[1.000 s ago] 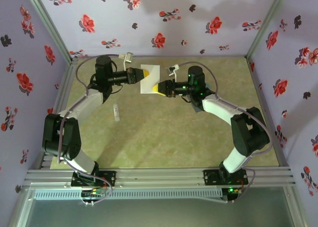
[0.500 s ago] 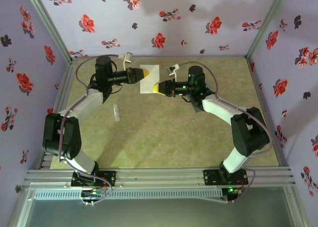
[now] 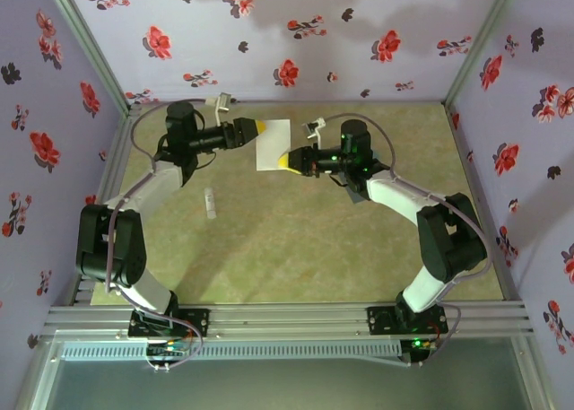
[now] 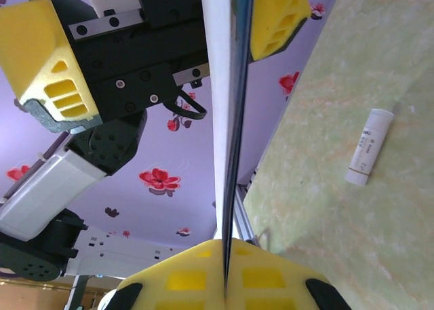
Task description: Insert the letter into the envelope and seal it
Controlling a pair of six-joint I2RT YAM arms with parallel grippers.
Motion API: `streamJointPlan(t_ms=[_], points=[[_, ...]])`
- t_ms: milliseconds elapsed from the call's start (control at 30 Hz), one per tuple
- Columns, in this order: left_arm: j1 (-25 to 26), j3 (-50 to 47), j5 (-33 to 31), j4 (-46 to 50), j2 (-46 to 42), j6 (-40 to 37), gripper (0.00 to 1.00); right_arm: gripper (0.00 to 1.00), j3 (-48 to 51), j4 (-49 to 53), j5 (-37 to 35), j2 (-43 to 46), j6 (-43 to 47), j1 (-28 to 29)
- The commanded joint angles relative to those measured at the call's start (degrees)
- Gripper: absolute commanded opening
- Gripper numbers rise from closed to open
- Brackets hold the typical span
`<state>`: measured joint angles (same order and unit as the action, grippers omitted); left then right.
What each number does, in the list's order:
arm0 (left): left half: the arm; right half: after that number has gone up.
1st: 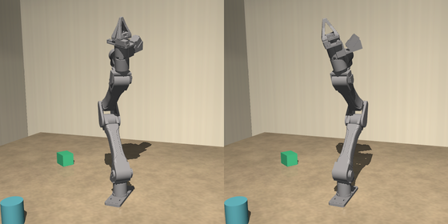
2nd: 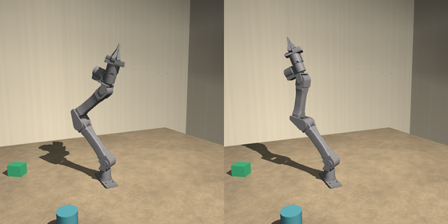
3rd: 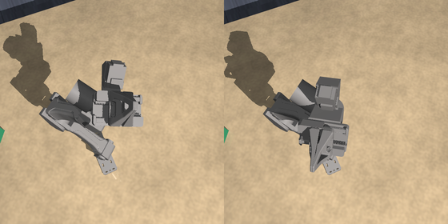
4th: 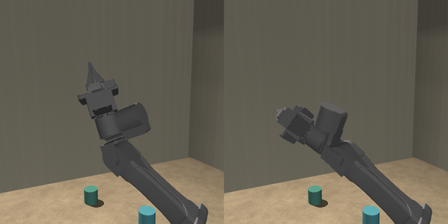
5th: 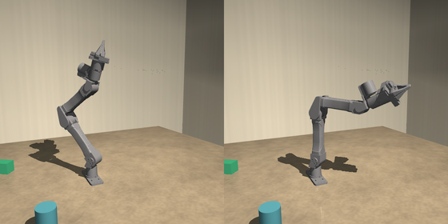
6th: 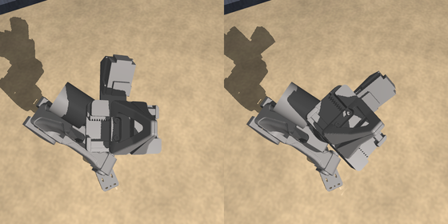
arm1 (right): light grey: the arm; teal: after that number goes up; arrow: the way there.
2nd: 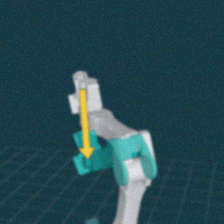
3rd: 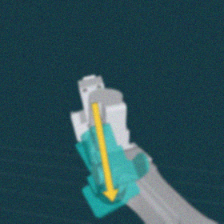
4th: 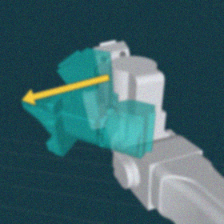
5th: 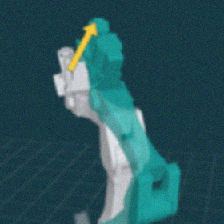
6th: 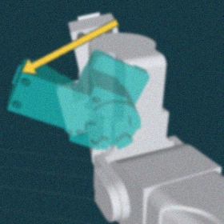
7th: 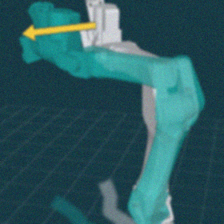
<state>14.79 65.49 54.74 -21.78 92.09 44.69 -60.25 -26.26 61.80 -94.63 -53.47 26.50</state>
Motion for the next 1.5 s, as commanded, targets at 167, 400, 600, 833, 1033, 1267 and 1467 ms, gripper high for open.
streamJointPlan(t_ms=[167, 400, 600, 833, 1033, 1267, 1467], points=[[-0.7, 1.1, -14.7, 16.8, -3.7, -11.3, 1.0, 0.0, 1.2, 8.7, -7.1, -1.0, 3.3, -0.4], [-0.8, 0.8, -26.9, 25.1, -7.8, -16.8, 1.0, 0.0, 4.5, -0.7, -14.3, -9.0, -7.1, 1.6], [-0.9, 0.1, -27.2, 28.0, -8.1, -18.4, 1.0, 0.0, 0.9, -5.3, -16.2, -18.4, -12.5, 5.6], [-1.0, -1.6, -32.3, 29.3, -9.0, -17.9, 1.0, 0.0, -1.9, -8.8, -17.3, -24.7, -15.5, 7.6], [-1.4, -1.7, -32.6, 31.7, -8.5, -16.5, 1.0, 0.04, -5.1, 0.7, -18.7, -26.3, -10.3, 8.9], [-2.6, -2.4, -33.6, 32.5, -9.1, -18.2, 1.0, 0.17, -5.8, 4.2, -21.4, -26.5, -10.2, 9.4], [-2.8, 1.8, -37.5, 39.3, -8.4, -19.7, 1.0, 0.36, -8.2, 13.5, -25.0, -25.1, -6.7, 10.6]])
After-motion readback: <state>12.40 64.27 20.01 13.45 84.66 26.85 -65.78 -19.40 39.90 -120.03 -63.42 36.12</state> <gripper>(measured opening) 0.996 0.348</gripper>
